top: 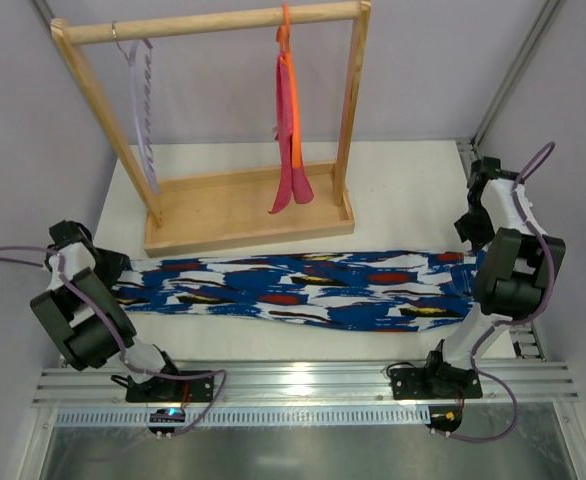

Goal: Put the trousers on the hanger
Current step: Fold the trousers

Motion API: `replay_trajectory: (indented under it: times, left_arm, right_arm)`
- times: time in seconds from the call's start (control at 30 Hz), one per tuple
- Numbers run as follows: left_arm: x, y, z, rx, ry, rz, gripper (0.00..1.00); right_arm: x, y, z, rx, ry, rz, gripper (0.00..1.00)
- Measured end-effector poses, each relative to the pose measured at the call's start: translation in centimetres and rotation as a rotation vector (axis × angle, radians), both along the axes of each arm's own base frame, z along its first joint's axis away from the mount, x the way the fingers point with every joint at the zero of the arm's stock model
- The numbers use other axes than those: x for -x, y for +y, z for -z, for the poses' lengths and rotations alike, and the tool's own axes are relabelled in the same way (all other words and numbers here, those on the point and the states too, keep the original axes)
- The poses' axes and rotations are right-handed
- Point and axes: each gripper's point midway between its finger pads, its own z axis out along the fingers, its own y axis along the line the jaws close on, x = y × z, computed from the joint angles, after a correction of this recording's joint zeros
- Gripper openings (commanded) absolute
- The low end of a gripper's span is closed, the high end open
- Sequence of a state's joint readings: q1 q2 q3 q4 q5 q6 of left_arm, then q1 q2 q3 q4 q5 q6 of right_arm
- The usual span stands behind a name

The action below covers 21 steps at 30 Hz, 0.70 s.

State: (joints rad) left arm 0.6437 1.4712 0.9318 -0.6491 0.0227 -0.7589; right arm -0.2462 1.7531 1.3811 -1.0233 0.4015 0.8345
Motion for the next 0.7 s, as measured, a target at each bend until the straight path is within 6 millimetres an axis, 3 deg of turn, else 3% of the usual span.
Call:
replay_trajectory:
  times: [0.13, 0.33, 0.43, 0.7]
  left_arm:
    - [0.6, -1.1, 4.1, 0.111, 0.099, -0.012, 0.63]
    - [0.7, -0.6, 4.1, 0.11, 0.134, -0.027, 0.63]
    - [1.5, -0.4, 4.2, 0.102, 0.165, -0.042, 0.66]
    - [6.7, 1.0, 4.2, 0.06, 0.321, -0.114, 0.66]
  right_arm:
    - [-0.9, -0.7, 1.7, -0.008, 0.042, 0.019, 0.46]
    - [-0.5, -0.6, 5.9, -0.03, 0.141, 0.013, 0.46]
    - [-0.3, -0.8, 6.0, -0.016, 0.146, 0.027, 0.47]
    - [1.4, -1.6, 6.1, 0.018, 0.197, 0.072, 0.46]
